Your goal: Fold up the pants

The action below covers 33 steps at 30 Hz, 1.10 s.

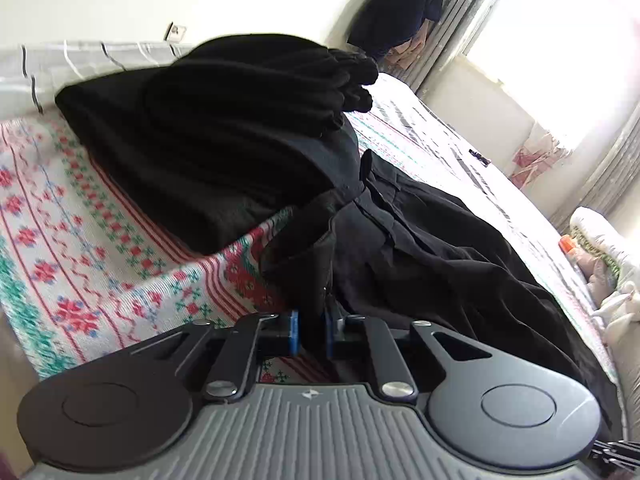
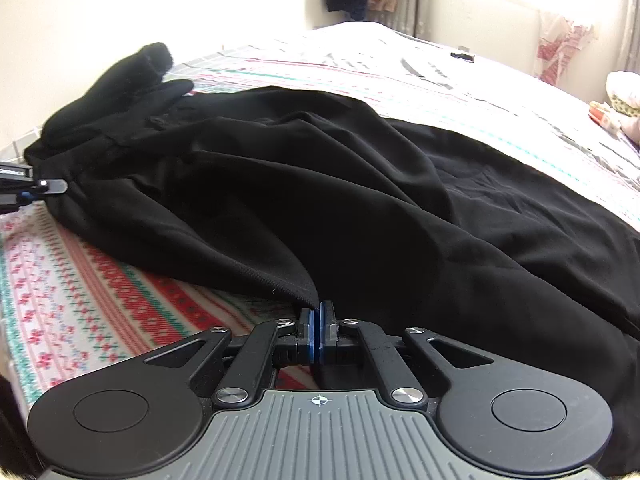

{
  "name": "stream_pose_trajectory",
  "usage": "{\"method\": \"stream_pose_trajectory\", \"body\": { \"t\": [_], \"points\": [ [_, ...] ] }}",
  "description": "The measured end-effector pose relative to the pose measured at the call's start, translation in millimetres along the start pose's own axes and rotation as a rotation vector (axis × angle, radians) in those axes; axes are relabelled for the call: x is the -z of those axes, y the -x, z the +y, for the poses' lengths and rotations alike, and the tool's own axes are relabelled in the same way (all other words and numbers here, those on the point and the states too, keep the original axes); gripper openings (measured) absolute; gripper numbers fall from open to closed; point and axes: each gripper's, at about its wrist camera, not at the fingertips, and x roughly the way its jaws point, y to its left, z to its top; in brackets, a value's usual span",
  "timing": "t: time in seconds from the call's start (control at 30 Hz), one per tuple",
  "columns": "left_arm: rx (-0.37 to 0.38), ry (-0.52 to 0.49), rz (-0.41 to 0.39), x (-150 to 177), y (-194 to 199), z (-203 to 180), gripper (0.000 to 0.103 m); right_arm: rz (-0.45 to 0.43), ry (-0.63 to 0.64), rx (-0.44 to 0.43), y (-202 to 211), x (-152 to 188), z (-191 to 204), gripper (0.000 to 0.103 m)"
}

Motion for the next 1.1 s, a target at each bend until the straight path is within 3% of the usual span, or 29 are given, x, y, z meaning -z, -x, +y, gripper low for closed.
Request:
{"method": "stream_pose_trajectory", "body": {
  "t": [0.2,0.37,0.5,0.57,0.6,0.7,0.77,0.97,1.1],
  "points": [
    [-0.143,-0.087,-0.052,-12.5,24.1,-9.0,0.032,0.014,0.079,-0.106,40.8,2.1,26.1,0.0],
    [-0.308,-0.206,-0.017,-8.5,22.7,-21.0,0.032,0.105,0.099,-0.181,45.0,18.2,49.1,0.0],
    [-0.386,-0.287,0.048,-0.1,7.2,-31.2,0.034,0.203,0.138,-0.162,28.8,33.7,66.4,0.001],
    [-0.406,-0.302,0.051,0.6,8.8,-33.6,0.041,0.2,0.15,-0.155,27.0,36.7,68.4,0.004],
    [-0.406,-0.3,0.045,0.5,12.5,-33.7,0.042,0.203,0.141,-0.165,28.6,35.0,66.6,0.01],
    [-0.391,-0.31,0.035,2.1,24.7,-37.7,0.056,0.184,0.057,-0.196,39.1,31.1,50.2,0.014],
    [-0.363,-0.33,0.021,4.5,33.3,-44.6,0.07,0.165,0.007,-0.189,48.8,30.4,35.1,0.022],
    [-0.239,-0.422,0.006,20.4,44.2,-83.1,0.083,0.133,-0.138,-0.069,78.1,37.9,-14.9,0.048],
    [-0.098,-0.474,0.026,38.0,46.1,-119.1,0.093,0.133,-0.263,0.022,90.5,51.0,-59.2,0.06]
  ]
}}
